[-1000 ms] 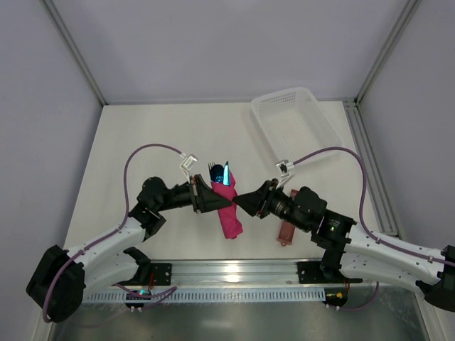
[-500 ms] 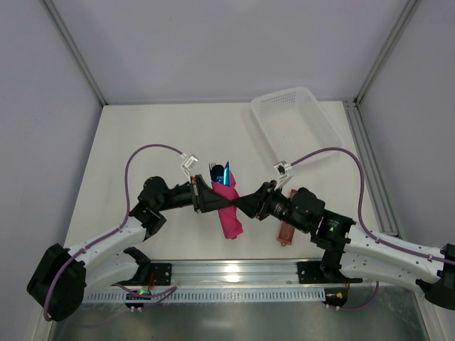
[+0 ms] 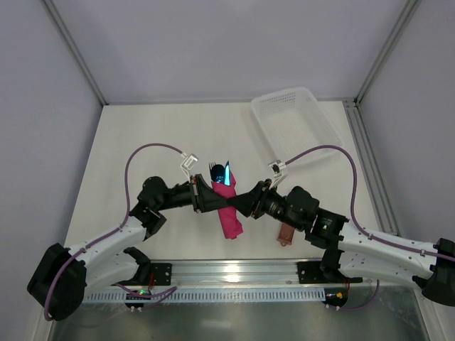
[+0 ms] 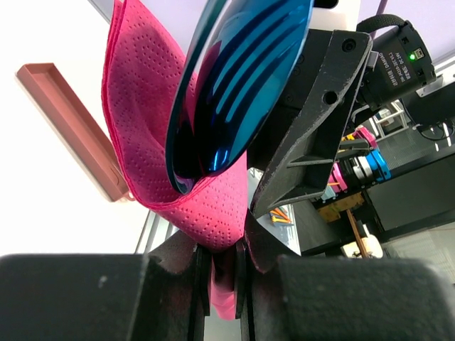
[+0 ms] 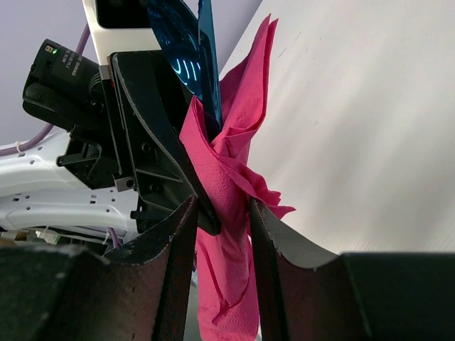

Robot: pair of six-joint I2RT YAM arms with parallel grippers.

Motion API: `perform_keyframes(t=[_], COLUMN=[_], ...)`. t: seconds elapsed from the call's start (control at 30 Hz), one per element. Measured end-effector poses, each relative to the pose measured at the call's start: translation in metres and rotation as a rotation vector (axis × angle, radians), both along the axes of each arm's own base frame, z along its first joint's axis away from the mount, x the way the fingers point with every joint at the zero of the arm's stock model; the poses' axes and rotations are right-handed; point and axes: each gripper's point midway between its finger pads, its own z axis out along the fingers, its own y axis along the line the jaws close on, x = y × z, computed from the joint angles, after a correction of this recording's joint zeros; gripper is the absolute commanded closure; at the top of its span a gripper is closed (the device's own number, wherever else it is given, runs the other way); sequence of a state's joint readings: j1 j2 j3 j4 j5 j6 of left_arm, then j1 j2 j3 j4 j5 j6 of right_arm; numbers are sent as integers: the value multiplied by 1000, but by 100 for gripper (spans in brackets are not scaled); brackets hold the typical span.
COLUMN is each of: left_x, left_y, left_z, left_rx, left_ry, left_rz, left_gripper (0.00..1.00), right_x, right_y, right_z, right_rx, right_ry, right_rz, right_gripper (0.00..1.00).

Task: Place the utensils on the paper napkin and roll it up
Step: Roll the napkin.

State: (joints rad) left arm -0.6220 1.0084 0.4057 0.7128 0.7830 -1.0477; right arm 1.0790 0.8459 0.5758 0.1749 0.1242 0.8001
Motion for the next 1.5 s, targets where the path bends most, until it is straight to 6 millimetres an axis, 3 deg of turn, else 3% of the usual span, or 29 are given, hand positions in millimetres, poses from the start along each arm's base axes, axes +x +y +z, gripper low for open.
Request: perform_keyframes(t=[0.8,1.17,1.5], left_x=[-1,-7,-17], left_y=[0,2,2], left_z=[4,11,15], left_rx=[-14,-37,-49], left_ry=[-23,-45,-71], left_rz=[-10,-47,-98], left_gripper=[100,100,97], right_x=[1,-5,-12], right_y=[8,6,1], right_z=[5,13,21], right_rx=[19,77,163], right_ry=[-20,-41,-60], right_rz=[18,42,64], right_gripper=[63,95,96])
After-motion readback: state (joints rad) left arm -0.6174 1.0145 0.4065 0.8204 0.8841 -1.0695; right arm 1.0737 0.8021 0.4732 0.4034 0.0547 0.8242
